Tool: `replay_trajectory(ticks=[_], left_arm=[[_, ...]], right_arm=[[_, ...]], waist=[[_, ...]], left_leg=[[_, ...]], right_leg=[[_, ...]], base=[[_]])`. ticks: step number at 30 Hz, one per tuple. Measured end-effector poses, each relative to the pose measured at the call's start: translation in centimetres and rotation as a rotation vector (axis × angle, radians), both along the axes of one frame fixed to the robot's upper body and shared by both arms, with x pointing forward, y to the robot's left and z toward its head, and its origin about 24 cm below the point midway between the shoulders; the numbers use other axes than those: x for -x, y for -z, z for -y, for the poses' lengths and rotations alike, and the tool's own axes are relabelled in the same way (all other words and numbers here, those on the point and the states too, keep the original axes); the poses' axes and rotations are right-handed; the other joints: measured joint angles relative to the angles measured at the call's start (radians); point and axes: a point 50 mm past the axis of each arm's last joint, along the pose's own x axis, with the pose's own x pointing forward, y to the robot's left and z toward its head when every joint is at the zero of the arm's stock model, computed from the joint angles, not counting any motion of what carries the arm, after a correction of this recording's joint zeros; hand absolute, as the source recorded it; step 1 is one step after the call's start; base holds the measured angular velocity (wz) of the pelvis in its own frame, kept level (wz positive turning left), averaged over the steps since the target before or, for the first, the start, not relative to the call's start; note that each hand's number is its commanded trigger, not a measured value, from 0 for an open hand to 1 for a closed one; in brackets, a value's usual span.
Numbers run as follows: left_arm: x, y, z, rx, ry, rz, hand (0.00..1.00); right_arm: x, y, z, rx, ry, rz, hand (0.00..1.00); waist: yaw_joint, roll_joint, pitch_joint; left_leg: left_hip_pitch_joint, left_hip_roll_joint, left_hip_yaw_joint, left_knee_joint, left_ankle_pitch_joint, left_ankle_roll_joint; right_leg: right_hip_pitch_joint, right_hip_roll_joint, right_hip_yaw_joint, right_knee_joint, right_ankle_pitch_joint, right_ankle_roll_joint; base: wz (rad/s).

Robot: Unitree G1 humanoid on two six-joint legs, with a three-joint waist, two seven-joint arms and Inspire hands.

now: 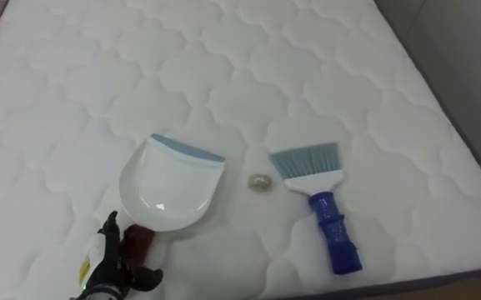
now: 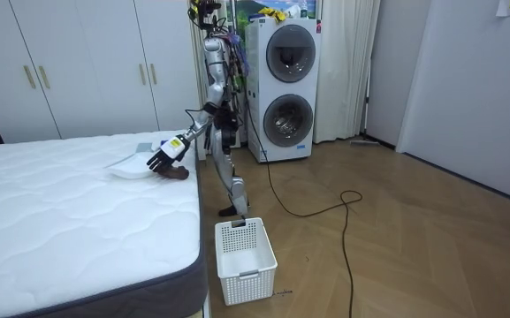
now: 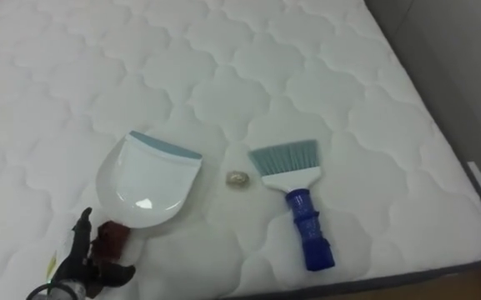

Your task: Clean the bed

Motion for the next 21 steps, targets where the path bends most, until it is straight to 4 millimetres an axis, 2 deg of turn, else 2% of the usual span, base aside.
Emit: replay_trajectory(ticks=[15,21], left_arm=[[-0.4,0.1,-0.3,0.011,-0.036,-0.007,0.0],[-1.1,0.5,-0.6,-0.005,-0.037,-0.051,0.0]], right_arm=[[-0.6,-0.1,-0.1,-0.006,0.015,0.011,0.0],[-0.9,0.0,-0.2,-0.004,-0.002,-0.007,0.0]], waist=[[-0.017,-0.002,0.0002],[-0.019,-0.002,0.0035]], left_leg=[[-0.035,0.001,0.003,0.007,0.0,0.0],[-0.05,0.0,-0.001,0.014,0.0,0.0]], right_leg=[[-0.034,-0.001,-0.001,0.004,0.001,-0.002],[-0.044,-0.001,-0.003,0.0,0.004,-0.002]], base=[[0.0],[0.0]])
